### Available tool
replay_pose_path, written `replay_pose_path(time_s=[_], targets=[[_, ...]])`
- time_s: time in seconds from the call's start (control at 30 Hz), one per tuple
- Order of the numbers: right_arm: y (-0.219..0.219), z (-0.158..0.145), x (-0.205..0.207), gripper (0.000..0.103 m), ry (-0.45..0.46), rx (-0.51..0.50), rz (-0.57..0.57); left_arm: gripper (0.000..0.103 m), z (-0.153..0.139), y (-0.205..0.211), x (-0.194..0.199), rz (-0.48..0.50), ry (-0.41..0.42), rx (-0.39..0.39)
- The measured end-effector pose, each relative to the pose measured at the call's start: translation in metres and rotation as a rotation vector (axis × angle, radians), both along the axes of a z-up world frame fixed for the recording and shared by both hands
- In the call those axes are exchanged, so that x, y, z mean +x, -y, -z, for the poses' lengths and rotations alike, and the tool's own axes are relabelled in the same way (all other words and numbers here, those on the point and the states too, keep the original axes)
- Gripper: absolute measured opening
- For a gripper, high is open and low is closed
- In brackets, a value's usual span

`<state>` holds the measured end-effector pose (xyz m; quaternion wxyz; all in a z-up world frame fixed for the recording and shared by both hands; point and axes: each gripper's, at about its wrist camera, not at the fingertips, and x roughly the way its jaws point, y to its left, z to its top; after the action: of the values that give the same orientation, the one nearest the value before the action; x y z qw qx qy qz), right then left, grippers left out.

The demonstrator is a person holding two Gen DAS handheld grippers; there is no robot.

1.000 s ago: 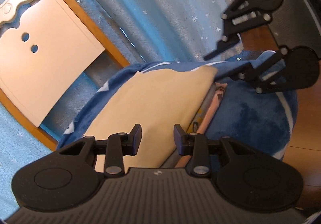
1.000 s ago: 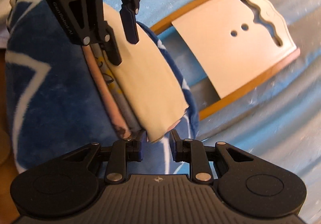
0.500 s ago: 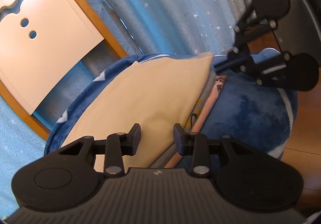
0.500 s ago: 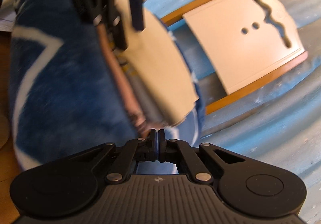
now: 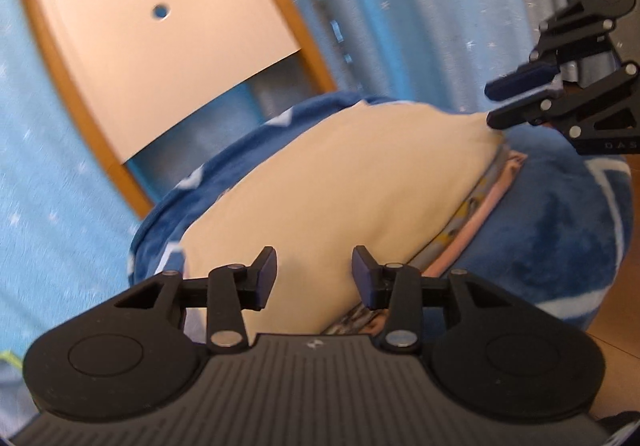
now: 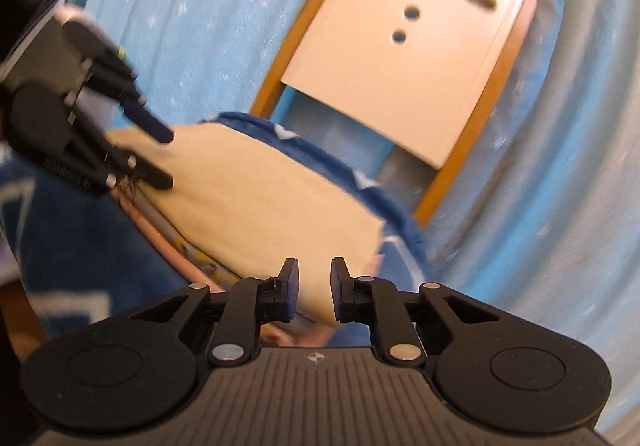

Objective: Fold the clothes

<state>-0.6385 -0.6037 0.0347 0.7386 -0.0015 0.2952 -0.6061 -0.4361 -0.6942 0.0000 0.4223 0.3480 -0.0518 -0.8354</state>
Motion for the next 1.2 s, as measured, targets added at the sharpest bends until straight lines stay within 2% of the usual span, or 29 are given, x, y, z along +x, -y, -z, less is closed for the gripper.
replay_pose_path(time_s=[0.13, 0.2, 0.37, 0.6, 1.0, 1.07, 1.13, 1.2], targets=[[0.016, 0.01, -0.01, 0.013, 0.126, 0.089, 0.029, 0.038, 0.003, 0.0, 0.013, -0.022, -0.019, 0.041], [0.016, 0.012, -0.013, 0.014, 0.154, 0.1, 0.036, 0.038, 0.005, 0.002, 0.019, -0.033, -0.047, 0.07], [0.014, 0.012, -0.011, 0.016, 0.163, 0.123, 0.046, 0.038, 0.002, 0.008, 0.026, -0.07, -0.12, 0.138], [0.011, 0.011, -0.005, 0.016, 0.149, 0.148, 0.088, 0.038, 0.001, 0.007, 0.029, -0.085, -0.146, 0.148], [0.011, 0.004, -0.004, 0.016, 0.176, 0.207, 0.162, 0.038, -0.004, -0.001, 0.042, -0.111, -0.193, 0.174], [0.007, 0.002, -0.005, 0.02, 0.213, 0.218, 0.175, 0.043, -0.006, -0.007, 0.049, -0.135, -0.248, 0.206], [0.001, 0.002, -0.007, 0.021, 0.265, 0.23, 0.19, 0.055, -0.005, -0.015, 0.053, -0.149, -0.295, 0.239], [-0.004, 0.005, -0.008, 0.022, 0.324, 0.245, 0.21, 0.055, 0.003, -0.02, 0.051, -0.165, -0.272, 0.261]])
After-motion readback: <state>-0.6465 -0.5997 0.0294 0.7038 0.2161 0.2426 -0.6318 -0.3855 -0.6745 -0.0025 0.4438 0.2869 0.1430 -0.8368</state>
